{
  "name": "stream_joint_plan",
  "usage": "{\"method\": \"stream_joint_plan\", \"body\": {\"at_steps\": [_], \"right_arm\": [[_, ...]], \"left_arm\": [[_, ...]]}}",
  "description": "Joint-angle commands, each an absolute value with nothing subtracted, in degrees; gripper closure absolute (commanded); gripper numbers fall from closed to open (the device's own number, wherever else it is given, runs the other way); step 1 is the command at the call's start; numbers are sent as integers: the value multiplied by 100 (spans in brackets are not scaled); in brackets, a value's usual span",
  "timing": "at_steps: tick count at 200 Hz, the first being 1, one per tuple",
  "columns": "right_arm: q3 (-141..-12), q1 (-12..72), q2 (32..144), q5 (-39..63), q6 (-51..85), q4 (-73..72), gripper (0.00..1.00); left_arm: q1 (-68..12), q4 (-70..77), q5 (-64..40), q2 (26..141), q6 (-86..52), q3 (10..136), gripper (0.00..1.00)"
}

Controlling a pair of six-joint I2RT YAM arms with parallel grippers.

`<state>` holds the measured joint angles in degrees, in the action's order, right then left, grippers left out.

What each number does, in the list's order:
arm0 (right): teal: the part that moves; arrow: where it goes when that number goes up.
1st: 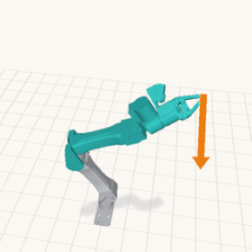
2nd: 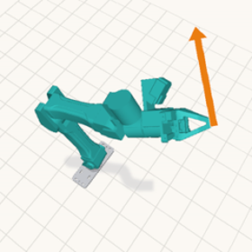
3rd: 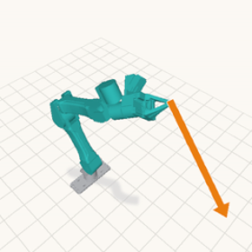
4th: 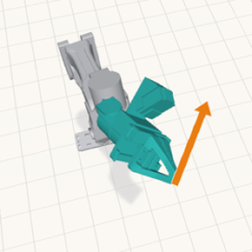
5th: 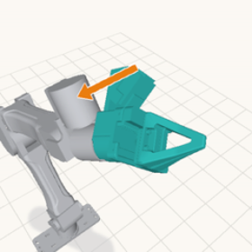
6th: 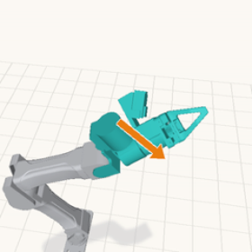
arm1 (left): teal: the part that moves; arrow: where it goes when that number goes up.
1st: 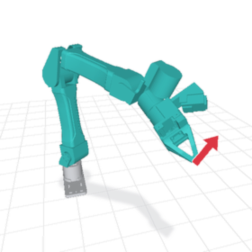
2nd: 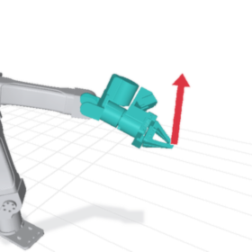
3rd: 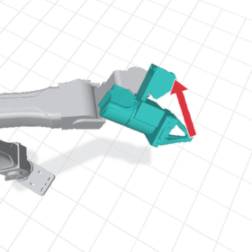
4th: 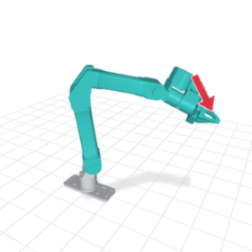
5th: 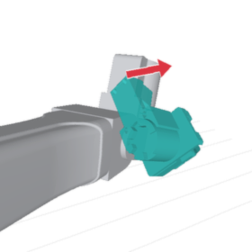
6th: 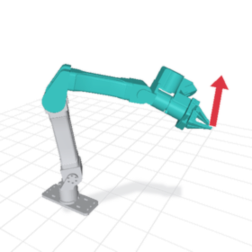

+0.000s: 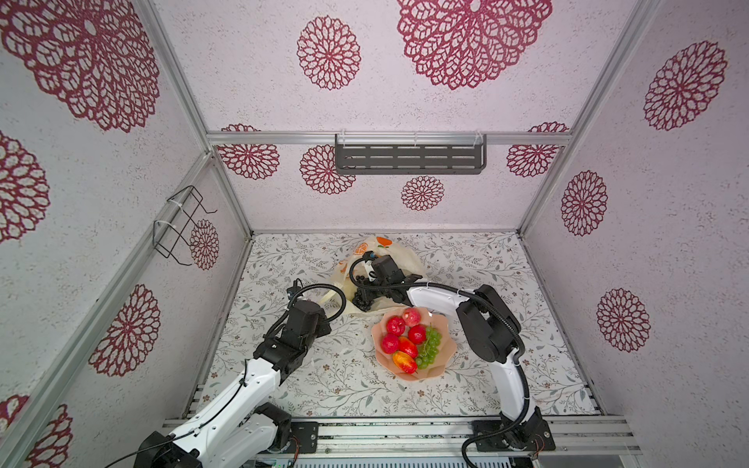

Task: Take fruits out of the plastic bag
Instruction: Take out the fake fruit from the plastic bag, then place the fake fruit on the plate.

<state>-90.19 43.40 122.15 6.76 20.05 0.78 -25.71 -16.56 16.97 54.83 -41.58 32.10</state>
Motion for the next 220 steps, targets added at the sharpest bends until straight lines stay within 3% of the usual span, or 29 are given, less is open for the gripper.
{"method": "stream_joint_plan", "body": {"at_steps": [1,146,220], "right_arm": [[-8994,4342,11427,838,2059,-226,99],[-7444,4356,9291,973,2056,-1322,99],[-6623,4368,7779,664,1939,-927,99]], "left_arm": [[-2540,-1497,1714,5523,-4079,3392,98],[-2523,-1390,1908,5777,-3814,3748,98],[-2514,-1029,1848,6328,-4016,3891,98]]}}
